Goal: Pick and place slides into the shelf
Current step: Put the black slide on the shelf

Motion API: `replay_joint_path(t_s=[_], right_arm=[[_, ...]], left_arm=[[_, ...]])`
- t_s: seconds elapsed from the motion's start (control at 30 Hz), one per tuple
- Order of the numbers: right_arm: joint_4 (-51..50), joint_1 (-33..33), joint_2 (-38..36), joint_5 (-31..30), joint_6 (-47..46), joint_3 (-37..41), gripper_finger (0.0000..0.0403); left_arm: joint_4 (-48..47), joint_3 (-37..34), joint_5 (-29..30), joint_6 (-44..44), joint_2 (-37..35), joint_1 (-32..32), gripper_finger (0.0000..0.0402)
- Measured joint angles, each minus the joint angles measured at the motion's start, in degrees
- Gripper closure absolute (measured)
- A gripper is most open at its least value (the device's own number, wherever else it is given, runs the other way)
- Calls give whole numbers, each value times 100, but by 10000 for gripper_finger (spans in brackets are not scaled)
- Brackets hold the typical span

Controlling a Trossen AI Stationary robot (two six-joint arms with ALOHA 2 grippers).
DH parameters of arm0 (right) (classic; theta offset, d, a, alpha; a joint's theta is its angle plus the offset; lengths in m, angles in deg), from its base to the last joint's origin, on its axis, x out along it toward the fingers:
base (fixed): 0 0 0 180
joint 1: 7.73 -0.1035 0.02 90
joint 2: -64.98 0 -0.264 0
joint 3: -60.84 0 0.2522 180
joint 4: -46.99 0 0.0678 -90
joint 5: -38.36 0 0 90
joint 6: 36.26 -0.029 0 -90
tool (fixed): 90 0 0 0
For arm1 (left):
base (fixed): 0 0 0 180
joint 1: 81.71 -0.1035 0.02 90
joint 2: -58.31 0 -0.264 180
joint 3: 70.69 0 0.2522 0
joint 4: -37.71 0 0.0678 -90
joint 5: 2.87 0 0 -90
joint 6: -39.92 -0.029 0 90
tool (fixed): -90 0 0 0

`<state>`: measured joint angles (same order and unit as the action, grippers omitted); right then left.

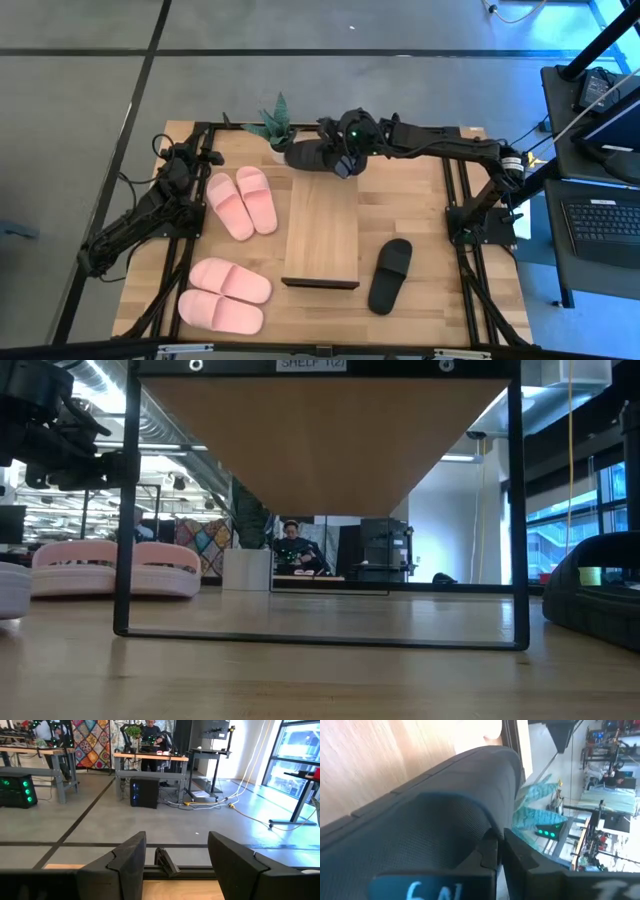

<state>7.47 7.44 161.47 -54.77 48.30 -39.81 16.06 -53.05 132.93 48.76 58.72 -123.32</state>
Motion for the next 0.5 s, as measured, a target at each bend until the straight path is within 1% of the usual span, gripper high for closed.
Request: replay_joint_path(t_s=[0.27, 0.5], right_arm=[[76, 2, -79, -71, 48, 0, 390], [-154, 0, -99, 21, -377, 0, 390]], left_arm=[[-1, 0, 1, 2, 2, -1, 196], [-1, 0, -1, 2, 2, 1, 196]])
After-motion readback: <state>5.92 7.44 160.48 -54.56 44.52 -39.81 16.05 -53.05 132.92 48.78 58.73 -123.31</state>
